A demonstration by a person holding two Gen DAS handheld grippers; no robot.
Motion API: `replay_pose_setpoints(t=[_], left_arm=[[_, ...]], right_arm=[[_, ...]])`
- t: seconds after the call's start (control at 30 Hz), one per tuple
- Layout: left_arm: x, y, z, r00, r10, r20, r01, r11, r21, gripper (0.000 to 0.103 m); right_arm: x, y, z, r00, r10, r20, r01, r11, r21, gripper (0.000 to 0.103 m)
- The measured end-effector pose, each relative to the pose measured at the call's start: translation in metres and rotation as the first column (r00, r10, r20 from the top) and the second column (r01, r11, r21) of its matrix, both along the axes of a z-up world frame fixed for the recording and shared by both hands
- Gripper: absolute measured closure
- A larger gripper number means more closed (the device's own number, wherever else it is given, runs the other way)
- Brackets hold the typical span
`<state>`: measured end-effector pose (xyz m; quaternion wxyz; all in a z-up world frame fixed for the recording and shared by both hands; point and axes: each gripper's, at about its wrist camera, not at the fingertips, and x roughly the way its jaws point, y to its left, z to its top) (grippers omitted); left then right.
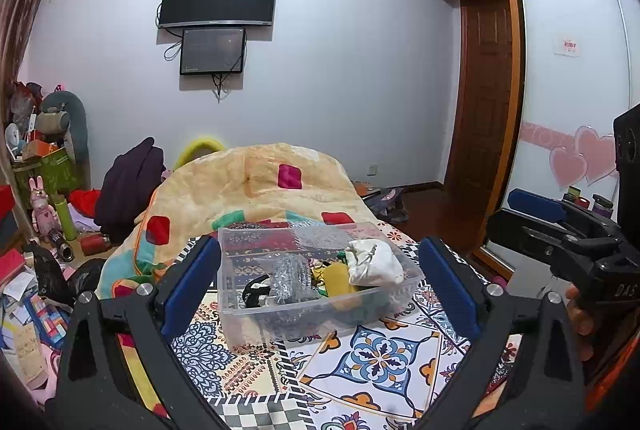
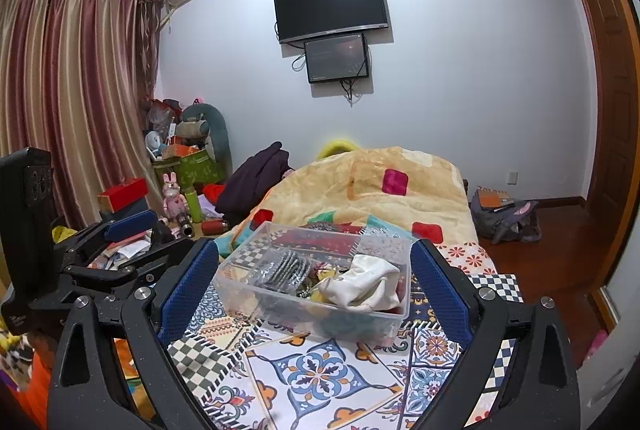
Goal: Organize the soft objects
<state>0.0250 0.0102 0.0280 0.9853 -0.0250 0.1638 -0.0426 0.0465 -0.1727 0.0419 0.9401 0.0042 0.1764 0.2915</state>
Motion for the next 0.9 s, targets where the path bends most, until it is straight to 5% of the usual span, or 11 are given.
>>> replay_pose_setpoints(t=[0.9], left_arm=[[-0.0025,-0.0011,0.0,1.0,-0.014,-0.002,0.014,1.0,-0.013,0.003]], right_arm=[[0.0036,0.0019,-0.0039,1.0,0.002,-0.015,-0.002,1.0,-0.002,0.006]])
